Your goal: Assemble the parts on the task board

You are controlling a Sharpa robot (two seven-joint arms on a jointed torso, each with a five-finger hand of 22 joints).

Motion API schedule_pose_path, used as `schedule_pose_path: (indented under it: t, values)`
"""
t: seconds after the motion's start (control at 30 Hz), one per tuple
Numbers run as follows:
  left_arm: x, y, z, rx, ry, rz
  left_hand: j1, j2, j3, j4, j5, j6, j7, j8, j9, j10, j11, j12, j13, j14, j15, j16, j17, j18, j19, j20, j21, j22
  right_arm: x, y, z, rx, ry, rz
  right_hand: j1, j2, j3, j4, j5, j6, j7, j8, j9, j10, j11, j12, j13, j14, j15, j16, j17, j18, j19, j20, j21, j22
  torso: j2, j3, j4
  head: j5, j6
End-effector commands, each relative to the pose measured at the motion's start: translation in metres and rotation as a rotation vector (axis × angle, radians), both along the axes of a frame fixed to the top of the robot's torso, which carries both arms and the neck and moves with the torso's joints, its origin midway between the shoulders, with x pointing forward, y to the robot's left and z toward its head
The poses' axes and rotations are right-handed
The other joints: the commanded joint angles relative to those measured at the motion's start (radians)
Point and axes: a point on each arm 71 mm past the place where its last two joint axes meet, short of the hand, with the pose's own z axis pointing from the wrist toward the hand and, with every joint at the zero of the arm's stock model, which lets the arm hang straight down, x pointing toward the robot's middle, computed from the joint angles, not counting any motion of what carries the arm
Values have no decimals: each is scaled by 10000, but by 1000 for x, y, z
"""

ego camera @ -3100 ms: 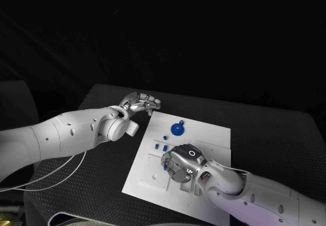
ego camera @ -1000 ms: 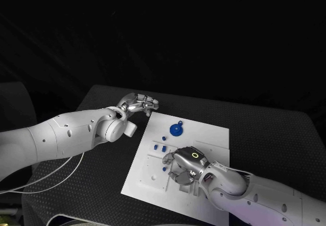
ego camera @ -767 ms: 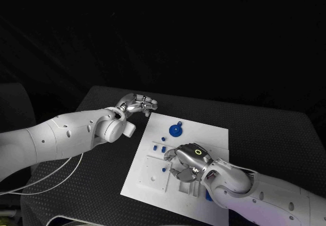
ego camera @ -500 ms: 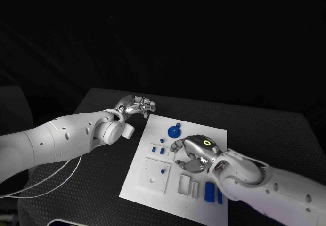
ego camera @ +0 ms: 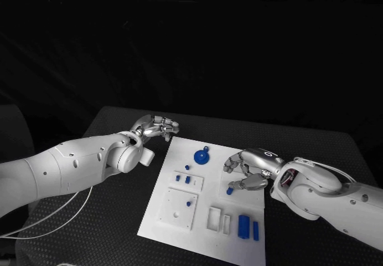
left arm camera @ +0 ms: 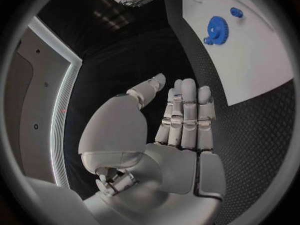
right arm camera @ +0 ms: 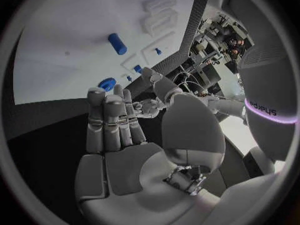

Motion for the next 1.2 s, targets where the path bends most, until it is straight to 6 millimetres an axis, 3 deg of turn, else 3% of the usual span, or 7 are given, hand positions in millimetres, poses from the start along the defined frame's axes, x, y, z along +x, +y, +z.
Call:
schedule_pose_path:
  t: [0.03,0.23,0.43,0.63,0.8,0.87,1.2]
  values:
    - [0,-2,0,-158,-83,-149,-51,6,-8,20,-51,22,65,56,-6,-68,17,61,16,35,63,-49,9,151,70,-108,-35,107,-3,-2,-7,-932,183,389,-129,-7,-111,6,15,-73,-29,-29,-14,-100,14,-48,-37,-42,56,44,7,636,-63,-35,-35,102,-3,9,6,-2,-16]
    - [0,0,0,-144,-71,-110,-56,6,-11,23,-53,20,65,57,-7,-71,17,62,17,34,64,-50,9,150,71,-107,-37,108,-8,-6,-17,-1526,106,485,-341,-171,-432,47,-141,-269,-134,-89,-36,-388,89,-59,-165,-182,130,21,9,636,-190,11,-118,90,5,0,4,-16,-44]
    - [0,0,-1,-132,10,-113,-60,16,-11,28,-52,16,66,60,-8,-75,18,64,18,34,65,-52,11,150,72,-107,-40,109,-8,-2,-24,-1845,-282,635,-247,-122,-463,30,-181,-262,-139,-58,-20,-343,71,0,-184,-208,115,31,11,636,-209,11,-137,88,11,4,11,-29,-53]
    - [0,-2,-1,-151,2,-148,-61,23,-11,30,-51,14,66,61,-8,-78,19,65,18,34,65,-53,11,150,73,-107,-41,110,-6,0,-31,-2021,-487,579,84,13,-360,31,-566,-176,-146,26,9,-201,24,96,-209,-192,69,42,-7,636,-183,7,-149,85,10,-13,41,-58,-54]
    - [-1,-1,-2,-145,31,-143,-61,28,-10,31,-49,13,66,62,-9,-80,19,66,18,34,65,-53,12,151,73,-107,-42,111,-5,2,-38,-2101,-421,601,376,136,-28,207,-1325,-61,-134,96,10,-13,-21,196,-242,-145,23,36,-46,636,-123,15,-169,72,14,-14,40,-46,-93]
    - [-1,-2,-2,-151,30,-155,-59,33,-9,31,-46,12,66,63,-9,-82,19,68,19,34,65,-53,13,151,74,-107,-43,111,-6,4,-41,-2161,-342,663,635,123,411,380,-2114,-27,-141,107,-11,48,-44,222,-276,-126,4,23,-72,636,-102,20,-192,63,14,-14,35,-34,-101]
    - [-1,-3,-2,-160,66,-191,-58,43,-8,31,-39,16,64,71,-8,-83,18,73,21,35,65,-54,15,152,74,-107,-47,113,-10,10,-44,-2143,-360,861,887,440,1130,795,-2246,436,-168,380,81,756,-270,574,-175,-29,-212,66,-76,636,-18,-27,-117,124,4,-16,13,-23,-162]
